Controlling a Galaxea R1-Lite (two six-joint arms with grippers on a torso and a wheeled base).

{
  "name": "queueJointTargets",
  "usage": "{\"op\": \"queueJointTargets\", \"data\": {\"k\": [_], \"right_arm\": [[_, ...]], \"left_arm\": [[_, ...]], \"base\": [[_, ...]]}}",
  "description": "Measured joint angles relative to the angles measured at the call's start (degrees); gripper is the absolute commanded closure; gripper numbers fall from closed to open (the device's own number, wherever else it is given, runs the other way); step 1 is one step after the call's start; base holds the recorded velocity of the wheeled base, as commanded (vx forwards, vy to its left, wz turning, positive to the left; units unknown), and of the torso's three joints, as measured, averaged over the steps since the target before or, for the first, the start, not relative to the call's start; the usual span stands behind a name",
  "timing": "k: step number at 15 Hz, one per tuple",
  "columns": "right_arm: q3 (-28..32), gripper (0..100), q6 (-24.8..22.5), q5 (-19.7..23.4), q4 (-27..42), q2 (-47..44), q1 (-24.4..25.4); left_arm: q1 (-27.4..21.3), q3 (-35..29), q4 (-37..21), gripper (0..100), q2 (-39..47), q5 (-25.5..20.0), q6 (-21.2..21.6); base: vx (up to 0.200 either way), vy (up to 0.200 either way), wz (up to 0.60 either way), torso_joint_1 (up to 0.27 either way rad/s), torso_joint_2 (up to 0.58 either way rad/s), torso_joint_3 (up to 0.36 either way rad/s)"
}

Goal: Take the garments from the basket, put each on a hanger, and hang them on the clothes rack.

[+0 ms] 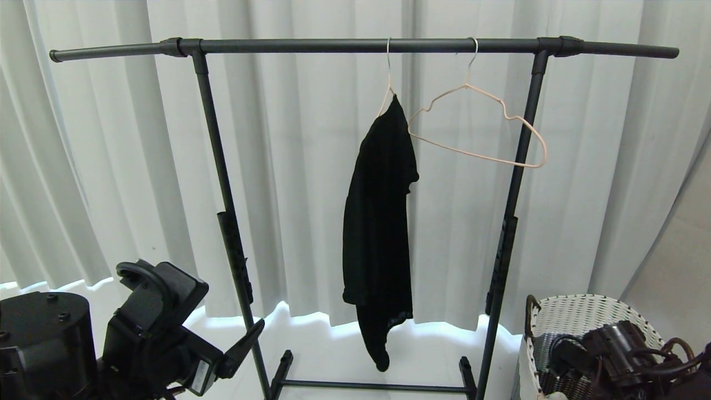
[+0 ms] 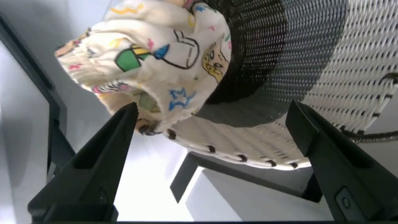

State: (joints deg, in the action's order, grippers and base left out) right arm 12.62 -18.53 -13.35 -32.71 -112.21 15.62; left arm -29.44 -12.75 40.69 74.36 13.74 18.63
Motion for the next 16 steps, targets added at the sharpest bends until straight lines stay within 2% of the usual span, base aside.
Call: {"op": "queueJointTargets", "data": {"k": [2,3,9,12,14,16], "right_arm": [[0.09,0,0.22,-0.02,-0.05,-0.66,-0.93],[0.09,100,0.33,0.0,-0.05,-0.96,-1.43],[0.11,100,0.3,-0.66,-0.07,-1.93,-2.04],[0.0,100,0.13,-1.4,1.27,1.52,-1.73],[2.79,100,0.09,-1.43,8.27,5.66,-1.48],[9.64,100,0.41,-1.21,19.74,10.25,-1.16]], "left_arm": [[0.01,0.0,-0.02,0,-0.05,0.02,0.0],[0.06,0.0,-0.02,0,-0.06,0.02,0.01],[0.09,0.0,-0.02,0,-0.02,0.02,0.0],[0.09,-0.06,-0.02,0,0.16,0.05,-0.07],[0.09,-0.04,-0.02,0,0.46,0.02,-0.07],[0.09,0.0,0.0,0,0.72,0.02,-0.07]], "base": [[0.0,0.0,0.0,0.0,0.0,0.0],[0.0,0.0,0.0,0.0,0.0,0.0],[0.0,0.0,0.0,0.0,0.0,0.0],[0.0,0.0,0.0,0.0,0.0,0.0],[0.0,0.0,0.0,0.0,0.0,0.0],[-0.1,0.0,0.0,-0.001,-0.01,-0.001]]}}
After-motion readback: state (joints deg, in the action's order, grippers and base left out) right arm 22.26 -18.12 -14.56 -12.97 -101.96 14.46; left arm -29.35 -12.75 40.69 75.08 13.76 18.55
